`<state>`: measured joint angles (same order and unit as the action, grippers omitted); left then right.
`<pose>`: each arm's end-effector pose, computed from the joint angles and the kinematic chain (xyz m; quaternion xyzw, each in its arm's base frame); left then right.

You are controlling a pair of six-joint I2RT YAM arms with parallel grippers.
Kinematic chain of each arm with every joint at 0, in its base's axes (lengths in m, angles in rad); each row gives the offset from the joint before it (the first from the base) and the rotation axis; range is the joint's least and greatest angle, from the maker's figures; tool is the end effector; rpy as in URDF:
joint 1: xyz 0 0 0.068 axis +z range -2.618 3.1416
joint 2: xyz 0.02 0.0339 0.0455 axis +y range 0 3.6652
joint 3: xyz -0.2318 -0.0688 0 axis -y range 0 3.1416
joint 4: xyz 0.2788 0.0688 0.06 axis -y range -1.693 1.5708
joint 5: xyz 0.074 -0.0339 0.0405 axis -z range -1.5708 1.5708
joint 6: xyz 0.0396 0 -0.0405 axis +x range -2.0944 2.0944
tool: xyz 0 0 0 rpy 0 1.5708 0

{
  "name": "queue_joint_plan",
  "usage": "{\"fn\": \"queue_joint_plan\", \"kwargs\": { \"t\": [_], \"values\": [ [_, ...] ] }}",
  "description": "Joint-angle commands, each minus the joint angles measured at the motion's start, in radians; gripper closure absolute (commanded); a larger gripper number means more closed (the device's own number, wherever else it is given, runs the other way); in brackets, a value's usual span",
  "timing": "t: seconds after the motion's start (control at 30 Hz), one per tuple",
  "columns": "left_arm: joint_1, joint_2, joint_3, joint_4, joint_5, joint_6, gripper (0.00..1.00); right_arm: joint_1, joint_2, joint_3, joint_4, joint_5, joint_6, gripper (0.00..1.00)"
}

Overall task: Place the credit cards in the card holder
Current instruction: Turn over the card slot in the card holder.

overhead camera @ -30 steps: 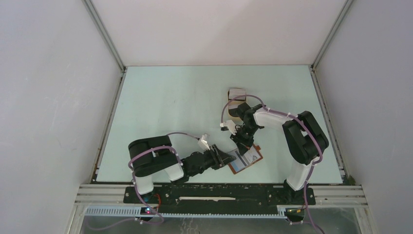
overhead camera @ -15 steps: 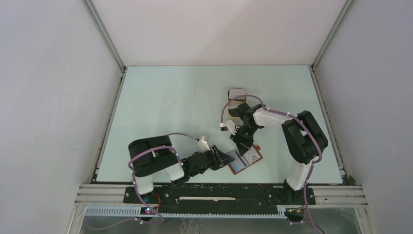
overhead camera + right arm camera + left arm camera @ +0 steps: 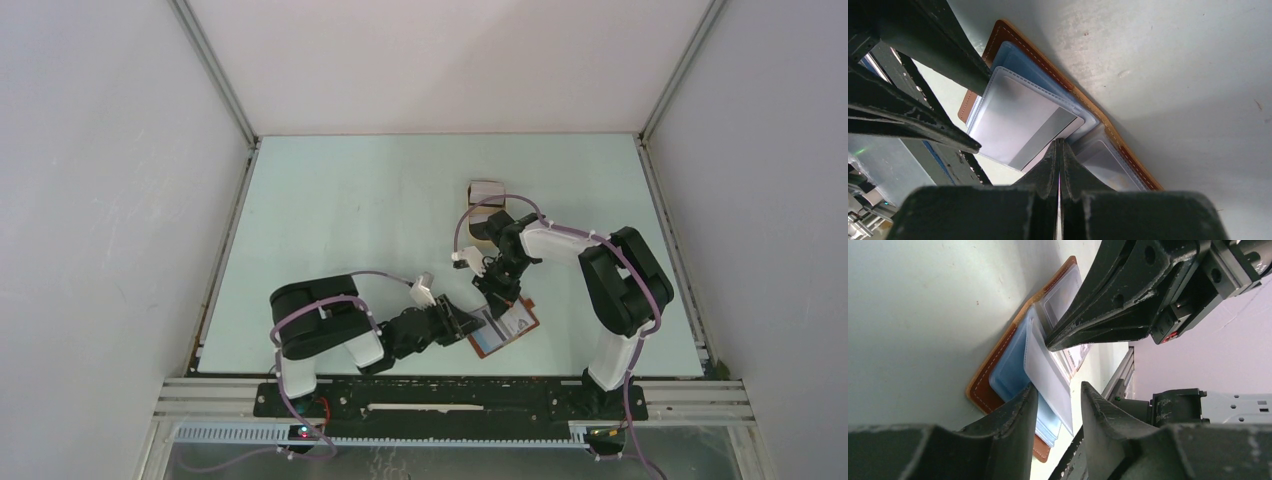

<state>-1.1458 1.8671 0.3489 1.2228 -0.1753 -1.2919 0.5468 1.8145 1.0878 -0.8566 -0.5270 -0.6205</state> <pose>0.1178 -0.2435 0.0270 -0.1104 0.7944 -0.5325 0.2705 0.2654 0.1849 0.0898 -0.5307 0.8065 0.2605 0.0036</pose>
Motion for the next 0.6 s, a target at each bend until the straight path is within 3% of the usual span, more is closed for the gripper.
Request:
{"fn": "queue_joint_plan", "kwargs": {
  "t": [0.0,0.17,0.33,0.57],
  "values": [
    [0.010,0.014,0.036,0.009,0.010,-0.007,0.61,0.013,-0.001,0.016,-0.012,-0.013,-0.004,0.99],
    [0.016,0.019,0.037,0.007,0.014,-0.009,0.69,0.013,-0.044,0.028,-0.027,-0.032,-0.003,0.94],
    [0.021,0.015,0.036,0.003,0.018,-0.010,0.70,0.010,-0.132,0.030,-0.028,-0.046,0.008,0.84],
    [0.026,-0.015,0.062,-0.038,0.043,0.018,0.69,-0.049,-0.204,0.030,-0.037,-0.063,0.003,0.82]
  ]
}}
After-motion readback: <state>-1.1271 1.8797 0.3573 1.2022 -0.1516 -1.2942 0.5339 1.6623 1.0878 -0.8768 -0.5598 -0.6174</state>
